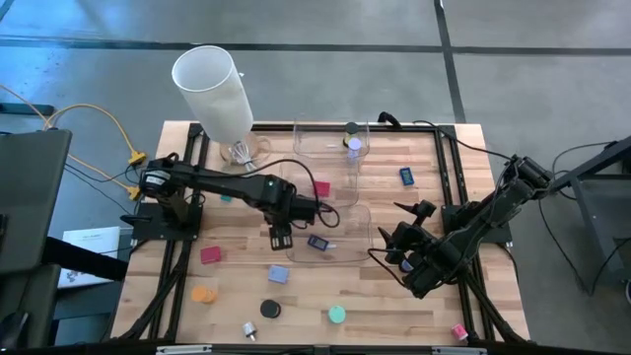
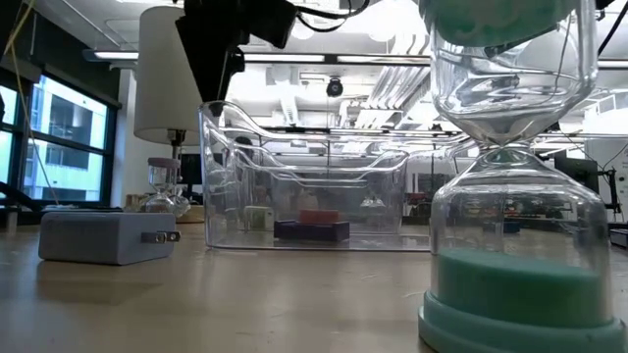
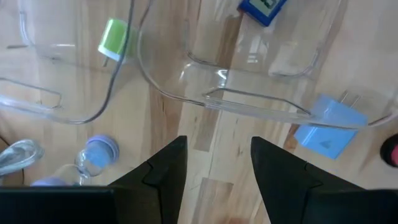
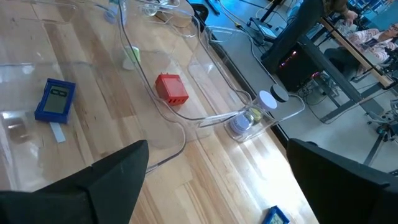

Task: Pick & Place Office items
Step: Put the light purple hourglass in the middle transparent bin

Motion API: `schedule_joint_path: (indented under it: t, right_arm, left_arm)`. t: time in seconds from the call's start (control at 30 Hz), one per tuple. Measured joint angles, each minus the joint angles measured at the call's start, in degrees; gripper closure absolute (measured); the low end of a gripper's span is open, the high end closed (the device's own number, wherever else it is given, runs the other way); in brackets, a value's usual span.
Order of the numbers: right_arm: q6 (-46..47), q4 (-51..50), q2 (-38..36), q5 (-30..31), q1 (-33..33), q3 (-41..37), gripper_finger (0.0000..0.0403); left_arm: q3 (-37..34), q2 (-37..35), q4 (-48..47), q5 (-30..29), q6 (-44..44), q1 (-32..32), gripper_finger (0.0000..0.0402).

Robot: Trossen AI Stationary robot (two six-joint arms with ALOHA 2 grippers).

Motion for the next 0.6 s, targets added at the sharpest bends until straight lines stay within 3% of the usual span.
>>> schedule_joint_path:
  t: [0.27,0.6]
  right_arm:
    - [0.0,0.0,0.0,0.1,0.0,0.0,0.0031]
    - [0.0,0.0,0.0,-0.1,0.0,0.0,0.0031]
  left_arm:
    - [0.0,0.0,0.0,-0.1,-0.8,-0.7,0.0208]
    - [0.0,0.0,0.0,0.2,-2.0,-0.7,0.0112]
